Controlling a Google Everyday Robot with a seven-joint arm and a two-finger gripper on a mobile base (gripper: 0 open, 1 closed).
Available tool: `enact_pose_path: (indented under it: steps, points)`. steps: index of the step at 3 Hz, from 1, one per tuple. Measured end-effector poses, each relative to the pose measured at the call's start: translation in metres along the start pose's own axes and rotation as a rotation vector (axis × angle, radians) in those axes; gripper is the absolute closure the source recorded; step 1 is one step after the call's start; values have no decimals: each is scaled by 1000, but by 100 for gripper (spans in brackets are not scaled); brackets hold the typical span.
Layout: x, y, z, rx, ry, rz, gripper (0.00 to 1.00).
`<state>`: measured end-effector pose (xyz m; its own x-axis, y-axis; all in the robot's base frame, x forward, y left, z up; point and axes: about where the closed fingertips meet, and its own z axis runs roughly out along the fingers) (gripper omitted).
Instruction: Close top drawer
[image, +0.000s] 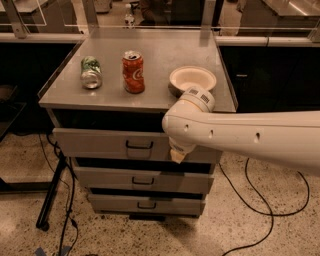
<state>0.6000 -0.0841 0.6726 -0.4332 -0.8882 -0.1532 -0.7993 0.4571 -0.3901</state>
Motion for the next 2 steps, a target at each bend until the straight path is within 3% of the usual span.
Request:
enact_pose_path:
  steps: [1, 2]
  points:
    - [0, 0, 0, 0, 0, 0, 0]
    - [0, 0, 0, 0, 0, 0, 0]
